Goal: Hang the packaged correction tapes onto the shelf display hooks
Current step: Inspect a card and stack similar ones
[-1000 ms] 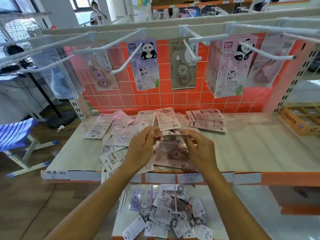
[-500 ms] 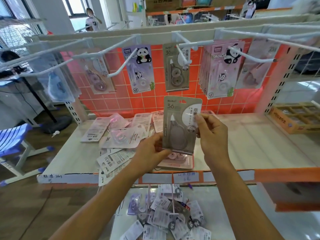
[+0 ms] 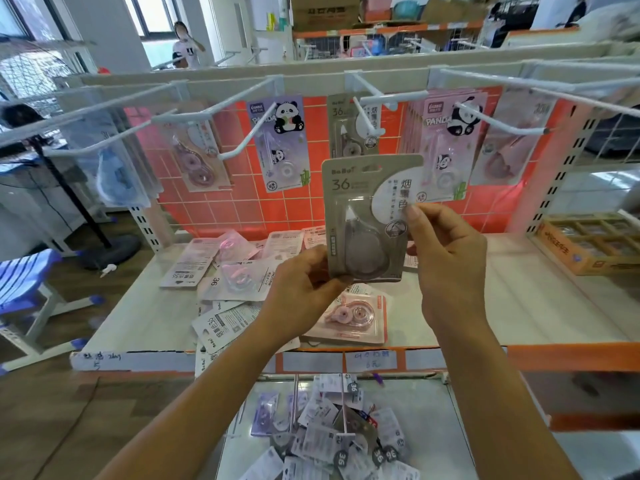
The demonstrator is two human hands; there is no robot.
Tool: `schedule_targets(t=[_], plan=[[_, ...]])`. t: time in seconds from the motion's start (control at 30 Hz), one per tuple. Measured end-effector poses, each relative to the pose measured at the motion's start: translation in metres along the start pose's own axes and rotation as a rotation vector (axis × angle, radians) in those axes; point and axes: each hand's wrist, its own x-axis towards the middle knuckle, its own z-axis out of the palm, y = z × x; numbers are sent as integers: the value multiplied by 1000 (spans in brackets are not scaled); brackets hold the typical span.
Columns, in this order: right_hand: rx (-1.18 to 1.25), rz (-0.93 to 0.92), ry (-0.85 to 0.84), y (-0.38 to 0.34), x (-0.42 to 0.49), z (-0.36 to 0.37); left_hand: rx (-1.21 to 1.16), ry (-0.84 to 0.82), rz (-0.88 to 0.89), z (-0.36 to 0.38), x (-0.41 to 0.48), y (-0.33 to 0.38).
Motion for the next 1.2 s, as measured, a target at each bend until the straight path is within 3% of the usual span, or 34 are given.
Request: schedule_targets(t=[0.37, 1.2], plan=[[1, -116, 6, -6, 9, 1, -168, -15, 67, 0, 10, 20], [-185, 45, 16, 53, 19, 0, -204, 83, -48, 8, 32, 5]])
